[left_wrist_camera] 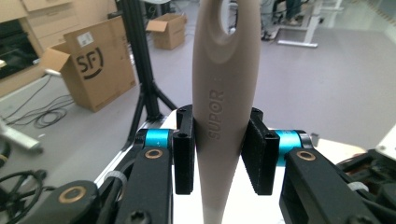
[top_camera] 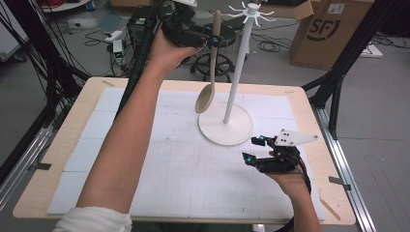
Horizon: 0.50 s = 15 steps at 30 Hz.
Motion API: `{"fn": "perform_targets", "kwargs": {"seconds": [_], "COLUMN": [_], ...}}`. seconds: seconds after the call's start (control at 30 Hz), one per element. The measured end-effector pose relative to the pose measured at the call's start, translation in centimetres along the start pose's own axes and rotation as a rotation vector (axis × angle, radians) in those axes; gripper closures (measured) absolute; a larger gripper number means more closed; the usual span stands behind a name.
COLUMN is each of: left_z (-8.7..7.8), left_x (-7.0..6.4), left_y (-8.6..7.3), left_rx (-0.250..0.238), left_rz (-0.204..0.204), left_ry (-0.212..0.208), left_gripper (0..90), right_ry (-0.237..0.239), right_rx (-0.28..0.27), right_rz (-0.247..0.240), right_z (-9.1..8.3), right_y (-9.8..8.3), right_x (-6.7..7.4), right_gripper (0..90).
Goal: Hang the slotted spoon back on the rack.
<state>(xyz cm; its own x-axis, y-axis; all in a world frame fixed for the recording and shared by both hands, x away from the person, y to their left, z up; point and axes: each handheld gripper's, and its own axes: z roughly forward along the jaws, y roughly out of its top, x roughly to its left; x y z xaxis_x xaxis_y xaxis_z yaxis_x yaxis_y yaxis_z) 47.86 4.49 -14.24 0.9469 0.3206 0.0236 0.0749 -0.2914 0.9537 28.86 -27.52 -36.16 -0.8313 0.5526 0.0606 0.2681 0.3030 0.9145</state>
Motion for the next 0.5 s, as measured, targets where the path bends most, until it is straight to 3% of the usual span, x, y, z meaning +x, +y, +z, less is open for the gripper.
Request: {"fn": "perform_targets", "kwargs": {"seconds": [0.07,0.5], "left_z": [0.2,1.3], "left_x": [0.1,0.2], "left_y": [0.0,0.7], "left_rx": [-0.015,0.006], "left_rz": [-0.004,0.020], "left_ry": [-0.006,-0.001], "left_gripper": [67.9,67.9], "right_ry": [0.001,0.000], "right_rx": [0.003,-0.006], "right_rz": [0.000,0.005], "right_z": [0.0,-0.2], "right_y": [0.0,0.0], "right_x": [0.1,0.0], "right_gripper": [32.5,32.6]}}
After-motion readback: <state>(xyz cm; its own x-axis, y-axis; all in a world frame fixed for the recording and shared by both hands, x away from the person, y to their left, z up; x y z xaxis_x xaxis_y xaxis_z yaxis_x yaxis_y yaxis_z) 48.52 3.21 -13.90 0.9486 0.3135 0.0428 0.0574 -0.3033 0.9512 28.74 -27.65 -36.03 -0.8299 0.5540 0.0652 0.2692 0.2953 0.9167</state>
